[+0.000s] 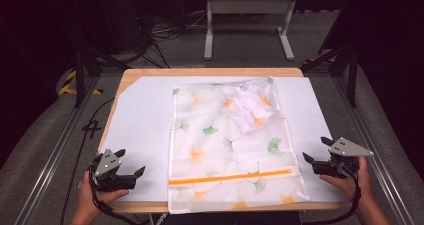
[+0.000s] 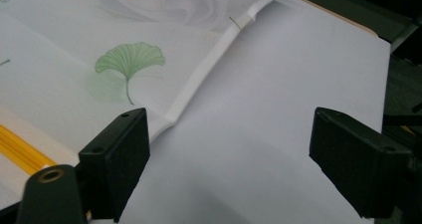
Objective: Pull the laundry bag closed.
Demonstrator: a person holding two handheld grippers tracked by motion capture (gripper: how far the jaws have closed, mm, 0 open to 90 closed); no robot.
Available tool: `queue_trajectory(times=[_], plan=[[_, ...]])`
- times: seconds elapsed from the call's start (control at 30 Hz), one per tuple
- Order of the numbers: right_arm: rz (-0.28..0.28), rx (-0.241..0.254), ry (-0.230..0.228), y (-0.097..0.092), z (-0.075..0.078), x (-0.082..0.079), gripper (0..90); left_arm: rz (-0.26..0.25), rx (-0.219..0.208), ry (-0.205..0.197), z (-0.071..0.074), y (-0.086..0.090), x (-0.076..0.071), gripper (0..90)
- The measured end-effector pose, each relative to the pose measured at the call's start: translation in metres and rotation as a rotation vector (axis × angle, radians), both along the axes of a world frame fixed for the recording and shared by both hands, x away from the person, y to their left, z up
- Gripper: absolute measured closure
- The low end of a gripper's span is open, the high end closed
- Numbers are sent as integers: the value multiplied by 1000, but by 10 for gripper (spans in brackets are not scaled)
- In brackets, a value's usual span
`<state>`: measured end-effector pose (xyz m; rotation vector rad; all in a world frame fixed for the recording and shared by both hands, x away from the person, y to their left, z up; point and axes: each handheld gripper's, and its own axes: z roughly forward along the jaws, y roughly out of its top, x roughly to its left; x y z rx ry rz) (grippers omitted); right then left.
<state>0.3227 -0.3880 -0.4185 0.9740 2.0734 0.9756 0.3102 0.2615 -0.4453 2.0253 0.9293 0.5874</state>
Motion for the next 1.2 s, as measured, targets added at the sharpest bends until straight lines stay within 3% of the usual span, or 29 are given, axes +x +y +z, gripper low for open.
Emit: queue_trajectory(times=[0.07, 0.3, 0.67, 1.2], plan=[[-15, -1, 0, -4, -2, -2, 159, 12, -2, -1, -1, 2, -1, 95], [-28, 16, -19, -9, -2, -8, 151, 21, -67, -10, 0, 7, -5, 72], [-14, -14, -7, -1, -5, -12, 145, 1, -39, -24, -2, 2, -7, 72], [-11, -14, -10, -1, -7, -14, 144, -14, -15, -11, -4, -4, -6, 77]])
